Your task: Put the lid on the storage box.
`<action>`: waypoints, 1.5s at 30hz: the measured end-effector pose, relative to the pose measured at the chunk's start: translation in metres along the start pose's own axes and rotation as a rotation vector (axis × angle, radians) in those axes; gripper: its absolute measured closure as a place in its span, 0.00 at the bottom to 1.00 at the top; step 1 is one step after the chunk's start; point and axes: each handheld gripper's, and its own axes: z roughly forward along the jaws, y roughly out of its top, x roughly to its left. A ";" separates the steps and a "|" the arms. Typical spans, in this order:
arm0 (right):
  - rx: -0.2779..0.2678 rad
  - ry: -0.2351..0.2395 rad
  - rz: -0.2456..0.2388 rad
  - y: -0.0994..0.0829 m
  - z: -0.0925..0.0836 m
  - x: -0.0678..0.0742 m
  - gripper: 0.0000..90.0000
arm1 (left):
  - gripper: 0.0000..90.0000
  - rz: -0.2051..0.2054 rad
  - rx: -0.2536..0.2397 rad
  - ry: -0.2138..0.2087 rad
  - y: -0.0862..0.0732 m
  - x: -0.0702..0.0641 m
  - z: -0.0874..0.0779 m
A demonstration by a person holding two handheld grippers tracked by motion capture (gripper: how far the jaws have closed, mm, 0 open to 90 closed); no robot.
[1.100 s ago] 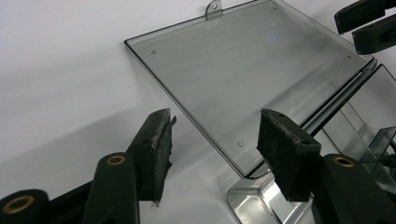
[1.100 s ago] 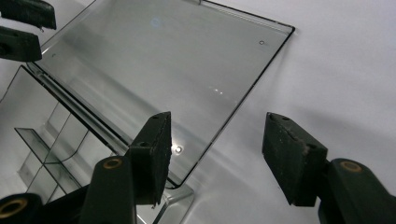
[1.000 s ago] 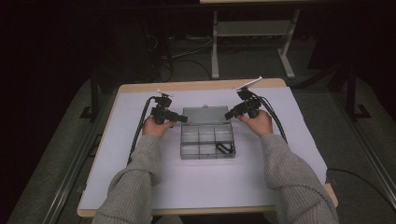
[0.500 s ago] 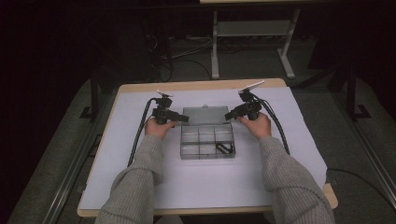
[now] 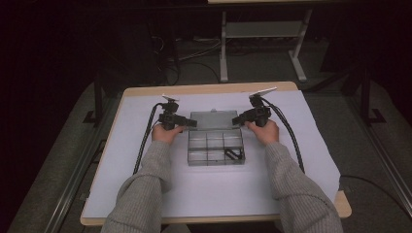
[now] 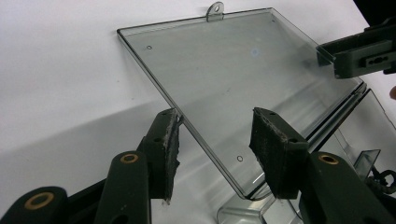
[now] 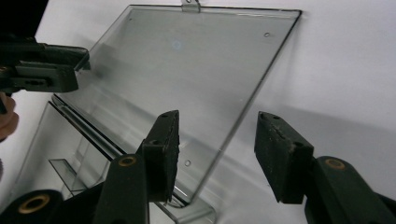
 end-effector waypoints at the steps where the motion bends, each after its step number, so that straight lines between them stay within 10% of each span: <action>1: -0.002 0.003 0.001 0.000 0.001 0.000 0.56 | 0.57 -0.001 0.000 0.000 0.000 0.000 0.000; 45: -0.045 0.076 0.086 -0.004 0.005 -0.006 0.65 | 0.55 -0.114 0.006 -0.061 -0.001 0.005 0.004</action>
